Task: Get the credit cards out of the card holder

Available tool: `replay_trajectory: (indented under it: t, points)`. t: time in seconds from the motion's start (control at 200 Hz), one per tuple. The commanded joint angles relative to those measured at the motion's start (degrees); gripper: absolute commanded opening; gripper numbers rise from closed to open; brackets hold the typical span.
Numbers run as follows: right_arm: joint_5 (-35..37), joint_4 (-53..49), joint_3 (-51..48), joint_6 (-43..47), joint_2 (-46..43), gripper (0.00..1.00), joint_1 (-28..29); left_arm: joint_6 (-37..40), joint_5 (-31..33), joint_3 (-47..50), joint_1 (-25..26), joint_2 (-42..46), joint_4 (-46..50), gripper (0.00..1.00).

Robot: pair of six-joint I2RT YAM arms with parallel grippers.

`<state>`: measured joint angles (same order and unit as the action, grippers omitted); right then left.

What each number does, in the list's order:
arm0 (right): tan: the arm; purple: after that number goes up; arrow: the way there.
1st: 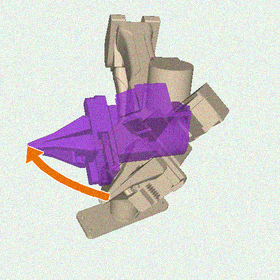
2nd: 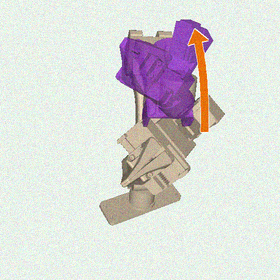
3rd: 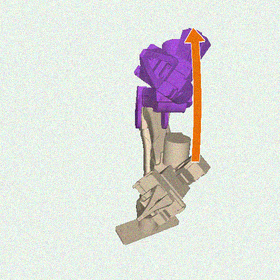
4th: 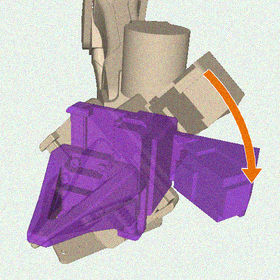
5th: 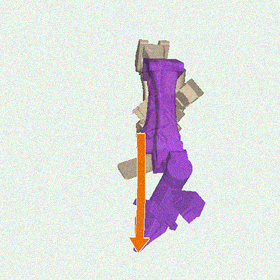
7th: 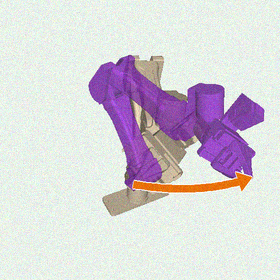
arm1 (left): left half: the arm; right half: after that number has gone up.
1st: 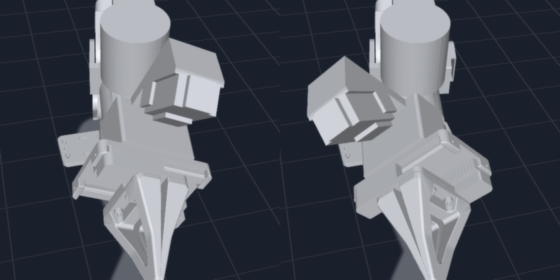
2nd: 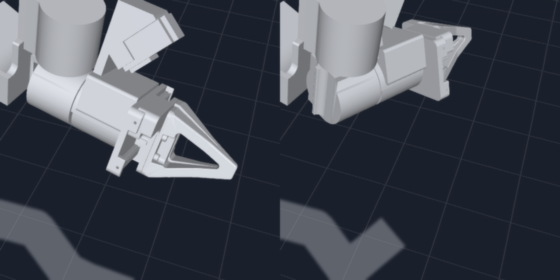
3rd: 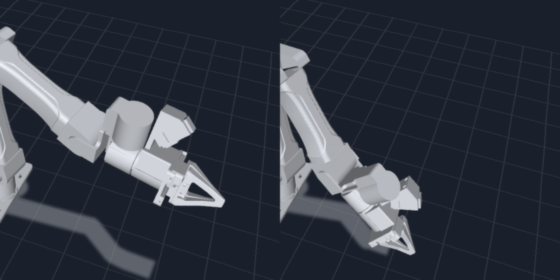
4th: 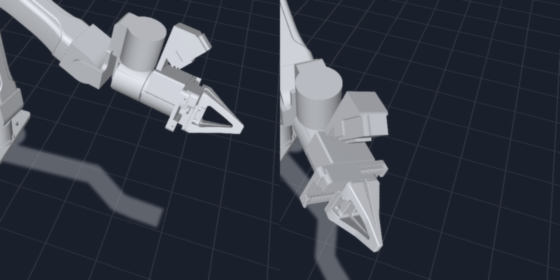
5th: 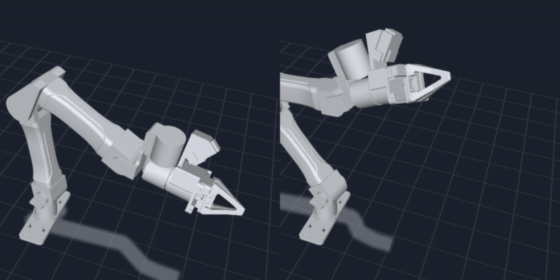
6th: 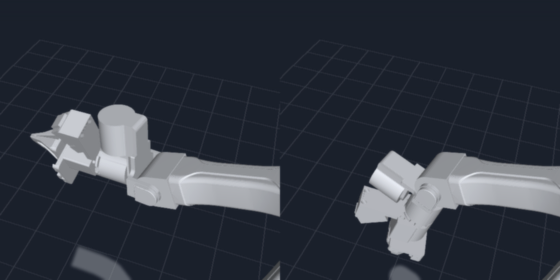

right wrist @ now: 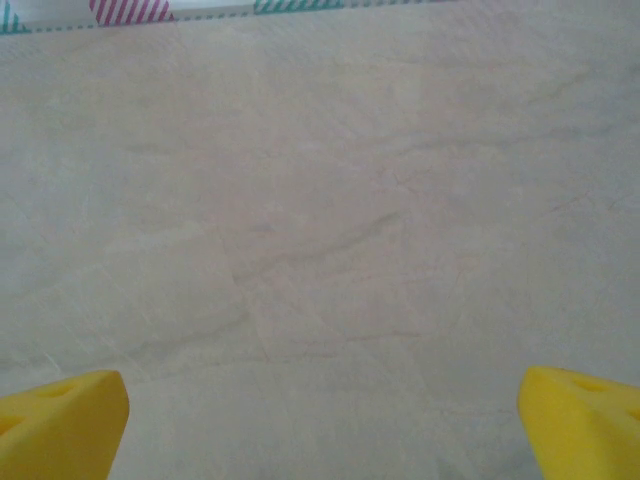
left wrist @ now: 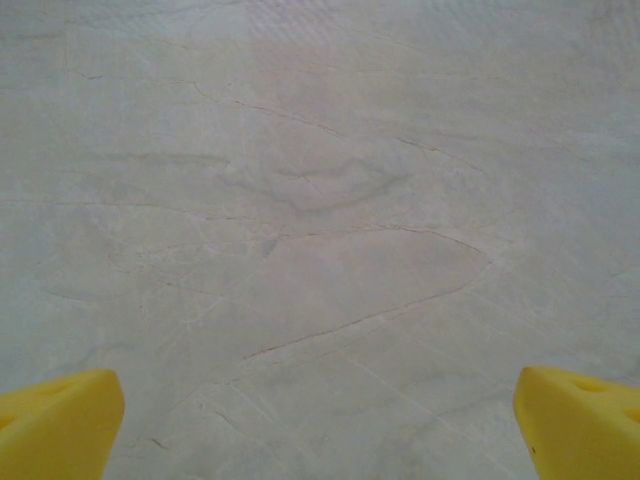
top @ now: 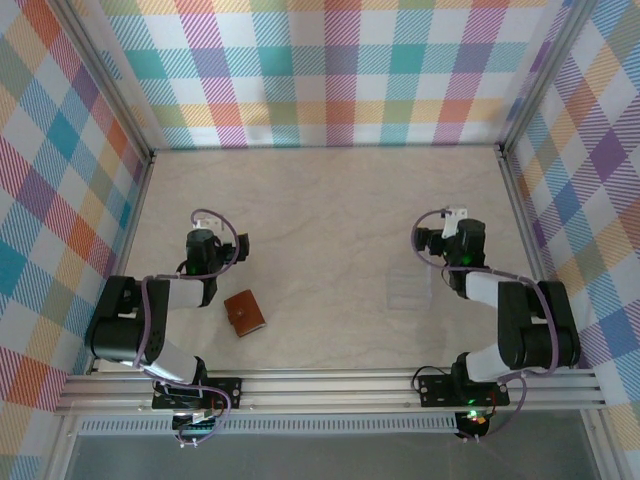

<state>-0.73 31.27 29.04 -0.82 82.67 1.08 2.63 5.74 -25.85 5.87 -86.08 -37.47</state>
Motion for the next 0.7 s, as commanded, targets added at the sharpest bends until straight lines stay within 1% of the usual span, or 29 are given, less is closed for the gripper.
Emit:
replay_trajectory:
  t: [0.0, 0.05, 0.105, 0.19, 0.235, 0.285, 0.32, 0.38, 0.415, 0.465, 0.51, 0.55, 0.635, 0.695]
  points:
    - [-1.54, -15.1, 5.43, -1.91, -4.46, 1.0, -0.21, 1.09, 5.28, -4.41, 2.61, 4.79, 9.61, 1.0]
    - [-2.32, -20.64, 7.48, -3.1, -5.89, 1.0, -0.06, -0.16, 8.17, -6.96, 3.95, 6.09, 15.76, 1.0]
    - [-3.18, -27.67, 9.83, -4.71, -7.36, 1.0, -0.07, -2.05, 9.95, -9.97, 5.43, 7.46, 22.23, 1.0]
    - [-3.99, -37.66, 13.39, -7.8, -9.24, 0.95, 0.04, -6.66, 11.22, -13.41, 7.56, 9.67, 30.89, 1.0]
    - [-3.17, -43.45, 15.34, -10.59, -9.93, 0.92, 0.03, -11.06, 10.46, -15.17, 8.17, 10.65, 35.84, 1.0]
    - [-1.63, -49.8, 17.61, -14.0, -10.15, 0.89, -0.02, -15.2, 7.03, -16.63, 8.77, 11.39, 40.53, 1.0]
    - [-1.77, -53.76, 18.95, -14.88, -10.13, 0.86, -0.01, -17.4, 5.47, -17.43, 9.7, 11.59, 43.79, 1.0]
    - [-2.68, -59.4, 20.44, -16.12, -10.42, 0.8, -0.03, -19.9, 4.86, -19.01, 12.0, 11.4, 49.1, 1.0]
    - [-3.04, -61.85, 20.79, -16.46, -10.67, 0.76, 0.02, -20.69, 4.94, -19.97, 13.49, 10.99, 51.85, 1.0]
    - [-4.9, -64.57, 20.75, -15.93, -10.92, 0.75, -0.02, -21.58, 5.08, -21.23, 15.14, 10.05, 56.42, 1.0]
    - [-5.75, -66.36, 20.75, -16.02, -10.76, 0.73, -0.07, -22.04, 4.31, -22.1, 16.57, 9.36, 58.45, 1.0]
    - [-5.71, -68.15, 21.03, -16.49, -10.16, 0.69, 0.03, -22.19, 3.41, -22.44, 17.49, 8.85, 59.59, 1.0]
    - [-6.6, -71.1, 21.5, -16.47, -8.66, 0.56, 0.0, -23.93, 2.54, -22.58, 18.64, 8.24, 61.33, 1.0]
    - [-7.11, -71.23, 20.85, -16.67, -8.19, 0.51, -0.03, -24.89, 1.66, -22.22, 18.88, 7.95, 61.22, 1.0]
